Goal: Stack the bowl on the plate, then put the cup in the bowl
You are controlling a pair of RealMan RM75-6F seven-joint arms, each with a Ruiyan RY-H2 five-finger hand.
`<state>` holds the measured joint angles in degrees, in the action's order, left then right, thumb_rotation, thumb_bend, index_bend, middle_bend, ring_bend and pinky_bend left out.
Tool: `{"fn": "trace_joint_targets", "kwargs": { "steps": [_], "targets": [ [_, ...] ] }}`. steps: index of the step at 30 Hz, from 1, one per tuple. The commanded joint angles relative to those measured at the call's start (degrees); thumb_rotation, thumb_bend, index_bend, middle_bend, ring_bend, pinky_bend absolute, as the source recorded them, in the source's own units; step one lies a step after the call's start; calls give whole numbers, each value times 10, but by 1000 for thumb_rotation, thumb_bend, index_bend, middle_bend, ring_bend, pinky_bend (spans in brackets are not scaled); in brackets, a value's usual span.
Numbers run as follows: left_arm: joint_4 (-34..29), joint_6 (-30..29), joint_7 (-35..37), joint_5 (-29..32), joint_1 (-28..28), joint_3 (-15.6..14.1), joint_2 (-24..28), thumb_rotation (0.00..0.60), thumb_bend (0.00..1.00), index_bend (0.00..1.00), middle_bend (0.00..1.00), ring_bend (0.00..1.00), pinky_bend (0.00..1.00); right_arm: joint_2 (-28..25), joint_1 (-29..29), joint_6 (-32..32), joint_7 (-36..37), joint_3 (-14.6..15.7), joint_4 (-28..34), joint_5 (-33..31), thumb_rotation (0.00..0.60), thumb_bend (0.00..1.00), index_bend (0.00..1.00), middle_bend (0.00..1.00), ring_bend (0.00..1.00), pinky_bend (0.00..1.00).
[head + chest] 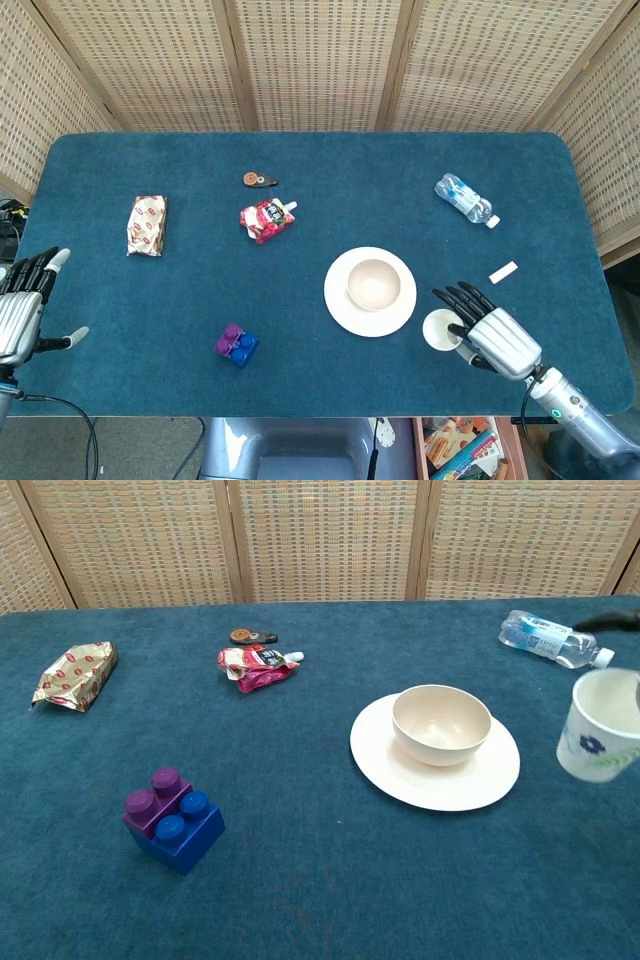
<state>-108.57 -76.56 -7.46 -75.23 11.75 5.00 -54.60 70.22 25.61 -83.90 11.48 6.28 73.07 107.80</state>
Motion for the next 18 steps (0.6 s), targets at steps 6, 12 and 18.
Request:
{"fn": "trace_joint_targets", "kwargs": {
  "steps": [6, 12, 18],
  "targets": [
    [0, 9, 0, 7, 4, 1, 0, 600, 0, 0, 0, 0, 0, -52, 94, 135, -12, -75, 122, -81, 600, 479, 628, 0, 0, 0],
    [-1, 16, -3, 13, 6, 0, 0, 600, 0, 0, 0, 0, 0, -15, 135, 217, -44, -102, 124, -132, 600, 484, 628, 0, 0, 0],
    [-2, 18, -6, 15, 8, 0, -1, 600, 0, 0, 0, 0, 0, 34, 158, 261, -73, -121, 94, -174, 600, 488, 628, 0, 0, 0]
  ]
}}
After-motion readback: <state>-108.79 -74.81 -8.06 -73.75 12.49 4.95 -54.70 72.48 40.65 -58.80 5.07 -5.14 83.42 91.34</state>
